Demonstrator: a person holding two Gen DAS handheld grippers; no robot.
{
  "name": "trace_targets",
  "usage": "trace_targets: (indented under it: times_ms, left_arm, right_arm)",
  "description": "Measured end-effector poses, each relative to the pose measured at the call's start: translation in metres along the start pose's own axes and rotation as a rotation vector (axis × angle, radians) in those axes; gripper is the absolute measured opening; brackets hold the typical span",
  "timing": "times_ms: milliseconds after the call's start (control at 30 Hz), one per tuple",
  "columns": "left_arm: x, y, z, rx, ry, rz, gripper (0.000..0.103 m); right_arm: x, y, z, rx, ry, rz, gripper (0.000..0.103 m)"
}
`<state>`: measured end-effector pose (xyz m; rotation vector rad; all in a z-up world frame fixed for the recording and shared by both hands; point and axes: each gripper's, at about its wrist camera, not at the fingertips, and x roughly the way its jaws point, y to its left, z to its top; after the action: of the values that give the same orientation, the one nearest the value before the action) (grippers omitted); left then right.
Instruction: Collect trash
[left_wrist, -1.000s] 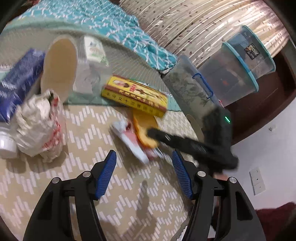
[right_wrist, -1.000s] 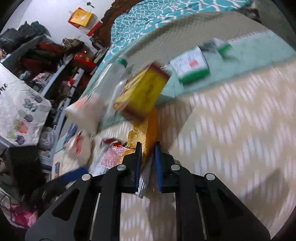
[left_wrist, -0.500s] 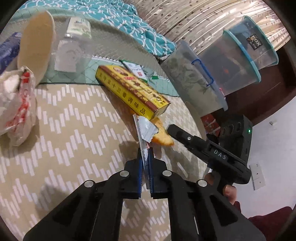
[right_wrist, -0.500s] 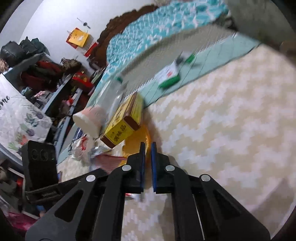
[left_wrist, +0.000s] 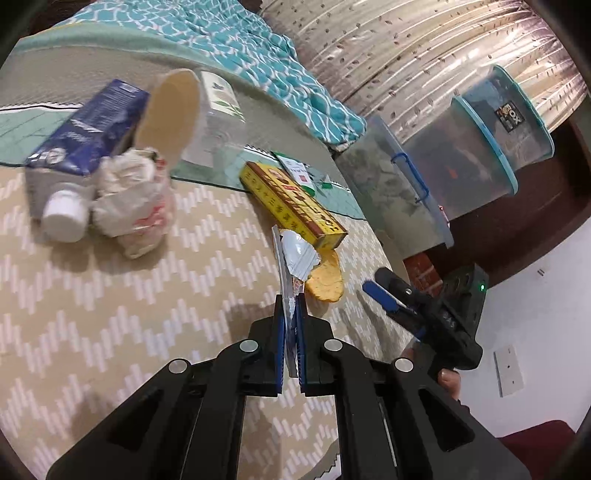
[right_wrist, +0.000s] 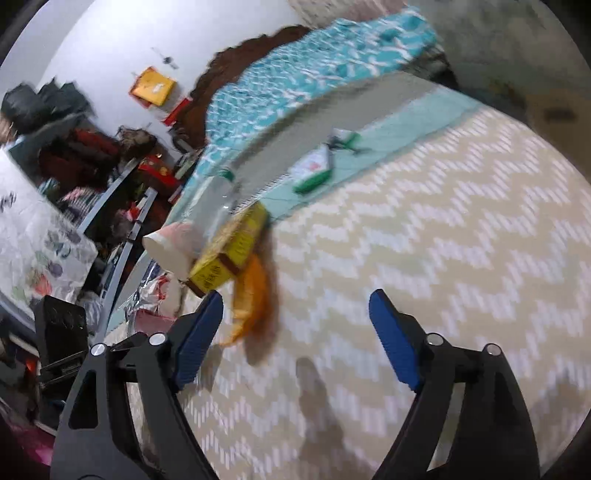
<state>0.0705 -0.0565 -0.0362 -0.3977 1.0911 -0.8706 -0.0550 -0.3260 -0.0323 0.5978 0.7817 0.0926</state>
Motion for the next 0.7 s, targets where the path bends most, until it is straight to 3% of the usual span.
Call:
trace_targets:
  times_ms: [33, 200, 267, 300, 333, 433, 700]
  left_arm:
    - [-0.004, 0.002, -0.002, 0.0, -0.004, 0.004, 0.005]
    - [-0.015, 0.012, -0.006, -0.02, -0.014, 0.005, 0.005]
    - [-0.016, 0.015, -0.006, -0.03, -0.014, -0.001, 0.005]
    - [-0.016, 0.016, -0.006, -0.03, -0.014, -0.002, 0.005]
    - [-0.016, 0.016, -0.006, -0.029, -0.012, -0.003, 0.005]
    - [-0.013, 0.01, -0.004, -0.015, -0.007, -0.018, 0.005]
    - [0.031, -0.036, 0.001, 0.084, 0.086, -0.081, 0.005]
  right_arm:
    - [0.007, 0.007, 0.001, -0.028, 0.017, -0.003, 0.069]
    - [0.04, 0.026, 0.006, -0.096, 0.077, -0.036, 0.06]
    - [0.05, 0.033, 0.006, -0.137, 0.088, -0.066, 0.048]
    - [0.055, 0.036, 0.004, -0.162, 0.121, -0.081, 0.024]
    - [0.053, 0.037, 0.003, -0.17, 0.113, -0.087, 0.017]
    - [0.036, 0.029, -0.002, -0.165, 0.081, -0.131, 0.01]
    - [-0.04, -0.038, -0.019, -0.003, -0.034, -0.244, 0.01]
